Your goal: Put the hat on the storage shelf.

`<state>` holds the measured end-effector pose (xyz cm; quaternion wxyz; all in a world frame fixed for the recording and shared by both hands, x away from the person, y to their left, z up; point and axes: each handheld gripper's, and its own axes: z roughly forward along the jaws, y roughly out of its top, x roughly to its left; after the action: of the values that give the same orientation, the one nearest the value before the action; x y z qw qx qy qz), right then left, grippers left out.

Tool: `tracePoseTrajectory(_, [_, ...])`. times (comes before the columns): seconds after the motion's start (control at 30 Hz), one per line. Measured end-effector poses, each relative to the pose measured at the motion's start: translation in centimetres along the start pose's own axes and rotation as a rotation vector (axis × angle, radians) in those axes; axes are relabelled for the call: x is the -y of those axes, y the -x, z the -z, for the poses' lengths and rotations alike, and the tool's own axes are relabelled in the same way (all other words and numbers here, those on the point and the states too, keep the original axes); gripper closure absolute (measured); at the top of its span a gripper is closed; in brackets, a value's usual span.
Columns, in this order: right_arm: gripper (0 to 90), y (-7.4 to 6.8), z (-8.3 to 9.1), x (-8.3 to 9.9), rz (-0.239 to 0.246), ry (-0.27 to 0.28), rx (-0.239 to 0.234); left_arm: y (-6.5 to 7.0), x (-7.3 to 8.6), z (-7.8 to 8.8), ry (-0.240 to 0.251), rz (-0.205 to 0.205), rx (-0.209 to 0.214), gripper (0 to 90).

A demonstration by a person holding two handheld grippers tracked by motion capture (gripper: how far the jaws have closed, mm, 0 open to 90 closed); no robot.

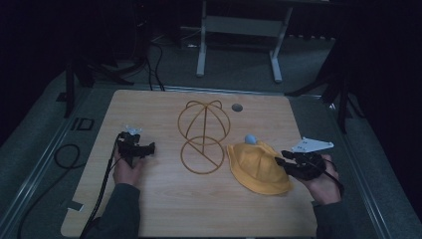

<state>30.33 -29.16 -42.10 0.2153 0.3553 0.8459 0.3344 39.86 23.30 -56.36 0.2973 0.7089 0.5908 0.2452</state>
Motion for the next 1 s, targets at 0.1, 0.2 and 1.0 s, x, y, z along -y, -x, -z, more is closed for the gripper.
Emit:
tracePoseTrajectory(0.1, [63.1, 0.2, -0.2, -0.3, 0.003, -0.023, -0.01, 0.0, 0.0, 0.0, 0.0, 0.0, 0.0, 14.4])
tracePoseTrajectory(0.2, [62.7, 0.4, -0.5, -0.6, 0.009, -0.041, -0.023, 0.0, 0.0, 0.0, 0.0, 0.0, 0.0, 14.4])
tracePoseTrajectory(1.0, [59.8, 0.4, -3.5, -3.8, 0.094, -0.204, -0.084, 0.0, 0.0, 0.0, 0.001, 0.001, 0.0, 14.4])
